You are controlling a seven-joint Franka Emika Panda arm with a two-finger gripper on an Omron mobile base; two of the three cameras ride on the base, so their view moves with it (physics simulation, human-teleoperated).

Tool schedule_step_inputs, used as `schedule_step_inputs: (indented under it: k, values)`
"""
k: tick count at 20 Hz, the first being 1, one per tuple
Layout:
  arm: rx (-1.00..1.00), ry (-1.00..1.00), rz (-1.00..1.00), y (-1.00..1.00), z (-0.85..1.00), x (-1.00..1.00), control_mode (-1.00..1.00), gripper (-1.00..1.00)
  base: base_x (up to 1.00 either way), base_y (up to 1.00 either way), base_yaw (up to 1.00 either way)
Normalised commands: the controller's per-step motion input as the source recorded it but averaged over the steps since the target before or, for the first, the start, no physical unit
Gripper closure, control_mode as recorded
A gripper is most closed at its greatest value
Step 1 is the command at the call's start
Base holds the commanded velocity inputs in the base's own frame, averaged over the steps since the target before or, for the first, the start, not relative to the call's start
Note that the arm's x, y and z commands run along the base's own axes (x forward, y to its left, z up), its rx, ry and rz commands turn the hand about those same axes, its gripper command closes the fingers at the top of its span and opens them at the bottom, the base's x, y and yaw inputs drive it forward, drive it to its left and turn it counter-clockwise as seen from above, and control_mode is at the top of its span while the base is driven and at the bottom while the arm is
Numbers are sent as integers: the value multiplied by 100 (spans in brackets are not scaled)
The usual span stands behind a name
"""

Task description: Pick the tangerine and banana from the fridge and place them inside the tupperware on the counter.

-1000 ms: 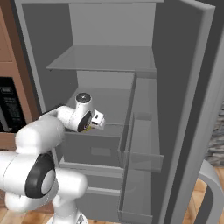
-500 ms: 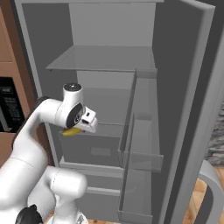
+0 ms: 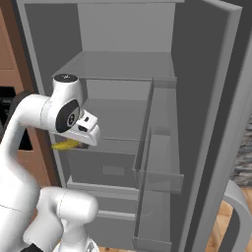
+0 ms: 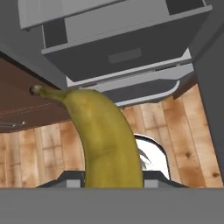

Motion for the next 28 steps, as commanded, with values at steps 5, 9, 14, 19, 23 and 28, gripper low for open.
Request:
schedule_step_inputs:
  k: [5,9,14,19,23,28]
  values:
    - [0,9,0,0,33,-79,-100,100,0,0,0]
    - [0,0,0,0,0,-50,100,100,-50,0,0]
    - [0,0,0,0,0,0,100,100,-85,27,1]
    - [0,0,0,0,0,0,100,100,-4,88,5]
    - [0,0,0,0,0,0,100,100,24,100,2]
    - [0,0,0,0,0,0,100,100,30,100,0]
